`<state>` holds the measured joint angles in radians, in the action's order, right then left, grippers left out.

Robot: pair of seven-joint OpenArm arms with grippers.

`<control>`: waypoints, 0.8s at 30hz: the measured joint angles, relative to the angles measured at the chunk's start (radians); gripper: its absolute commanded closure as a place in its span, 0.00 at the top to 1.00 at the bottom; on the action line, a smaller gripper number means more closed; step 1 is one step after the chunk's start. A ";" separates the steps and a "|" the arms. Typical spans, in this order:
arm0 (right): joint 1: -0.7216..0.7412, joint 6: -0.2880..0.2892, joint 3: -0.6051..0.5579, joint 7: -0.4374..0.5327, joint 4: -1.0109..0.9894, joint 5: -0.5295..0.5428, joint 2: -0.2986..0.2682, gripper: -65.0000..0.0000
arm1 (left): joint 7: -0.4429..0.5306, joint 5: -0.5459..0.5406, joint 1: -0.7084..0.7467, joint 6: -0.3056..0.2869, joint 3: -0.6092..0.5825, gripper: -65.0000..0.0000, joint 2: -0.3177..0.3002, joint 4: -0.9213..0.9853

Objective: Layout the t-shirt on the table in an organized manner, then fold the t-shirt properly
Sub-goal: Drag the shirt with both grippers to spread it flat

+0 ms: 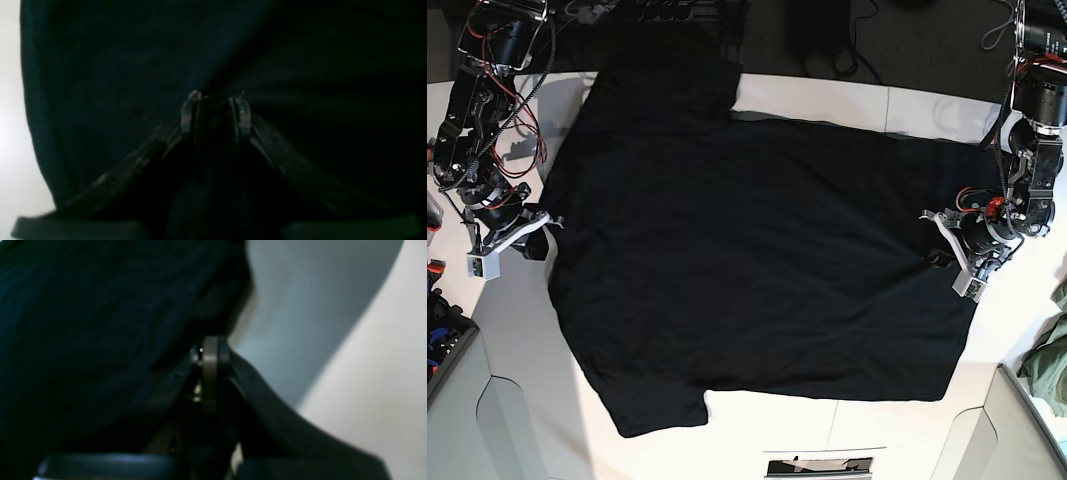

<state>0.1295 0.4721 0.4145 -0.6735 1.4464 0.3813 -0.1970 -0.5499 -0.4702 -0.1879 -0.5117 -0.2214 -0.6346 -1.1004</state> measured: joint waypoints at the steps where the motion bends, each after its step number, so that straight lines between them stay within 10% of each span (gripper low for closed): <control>1: -0.007 0.000 -0.008 0.001 0.000 0.005 0.000 0.00 | -0.020 0.008 0.000 0.008 0.000 0.27 0.000 -0.016; 24: 0.136 0.009 -0.145 0.121 -0.300 -0.104 -0.092 0.00 | -0.103 0.031 -0.034 0.037 -0.001 0.27 0.080 -0.072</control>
<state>0.2657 0.4812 0.2699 -0.5522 1.1461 0.2771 -0.2893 -0.6529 -0.4389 -0.2222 -0.4751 -0.2226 -0.5541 -1.1721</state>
